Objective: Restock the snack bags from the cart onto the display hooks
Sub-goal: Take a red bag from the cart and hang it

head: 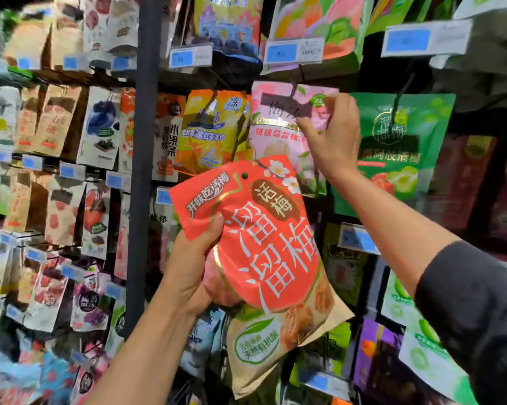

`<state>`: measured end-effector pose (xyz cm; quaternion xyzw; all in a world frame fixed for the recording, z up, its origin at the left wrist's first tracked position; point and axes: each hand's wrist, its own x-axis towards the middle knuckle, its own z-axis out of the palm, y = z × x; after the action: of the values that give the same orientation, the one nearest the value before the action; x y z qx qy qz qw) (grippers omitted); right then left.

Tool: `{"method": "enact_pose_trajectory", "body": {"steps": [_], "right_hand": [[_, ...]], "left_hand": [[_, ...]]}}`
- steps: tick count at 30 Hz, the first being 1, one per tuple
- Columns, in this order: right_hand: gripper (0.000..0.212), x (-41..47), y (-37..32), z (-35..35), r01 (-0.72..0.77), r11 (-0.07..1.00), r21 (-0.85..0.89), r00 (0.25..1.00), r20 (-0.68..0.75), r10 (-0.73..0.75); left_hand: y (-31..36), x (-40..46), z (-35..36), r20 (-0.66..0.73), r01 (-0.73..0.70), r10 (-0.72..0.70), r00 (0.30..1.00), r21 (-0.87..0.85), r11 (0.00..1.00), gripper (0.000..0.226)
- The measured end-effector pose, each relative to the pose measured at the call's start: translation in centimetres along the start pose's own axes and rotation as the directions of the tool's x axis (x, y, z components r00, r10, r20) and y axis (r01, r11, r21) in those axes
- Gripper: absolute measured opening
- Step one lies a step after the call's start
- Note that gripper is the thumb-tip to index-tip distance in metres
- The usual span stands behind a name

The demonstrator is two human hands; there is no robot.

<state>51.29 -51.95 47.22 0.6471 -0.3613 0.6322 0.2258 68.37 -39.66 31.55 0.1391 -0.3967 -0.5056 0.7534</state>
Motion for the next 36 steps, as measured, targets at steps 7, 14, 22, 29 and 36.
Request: {"method": "enact_pose_trajectory", "body": {"steps": [7, 14, 22, 29, 36], "right_hand": [[0.028, -12.8, 0.6, -10.3, -0.723, 0.578, 0.379, 0.682, 0.528, 0.506], [0.019, -18.0, 4.7, -21.5, -0.807, 0.472, 0.356, 0.585, 0.374, 0.720], [0.038, -21.1, 9.5, -32.2, -0.769, 0.566, 0.297, 0.622, 0.142, 0.770], [0.013, -26.6, 15.0, -39.5, -0.753, 0.612, 0.241, 0.616, -0.070, 0.785], [0.015, -28.8, 21.8, -44.4, -0.779, 0.579, 0.242, 0.579, -0.078, 0.811]], "left_hand": [[-4.6, -1.1, 2.7, 0.169, 0.180, -0.172, 0.971, -0.034, 0.983, 0.031], [-12.2, -3.8, 9.4, 0.410, 0.429, -0.385, 0.827, -0.017, 0.903, 0.036], [-18.9, -8.0, 17.3, 0.501, 0.475, -0.455, 0.736, 0.097, 0.875, 0.021], [-26.5, -12.1, 22.5, 0.476, 0.249, -0.406, 0.780, 0.358, 0.900, 0.025], [-32.6, -14.2, 25.3, 0.508, -0.029, -0.235, 0.829, 0.459, 0.888, 0.049]]}}
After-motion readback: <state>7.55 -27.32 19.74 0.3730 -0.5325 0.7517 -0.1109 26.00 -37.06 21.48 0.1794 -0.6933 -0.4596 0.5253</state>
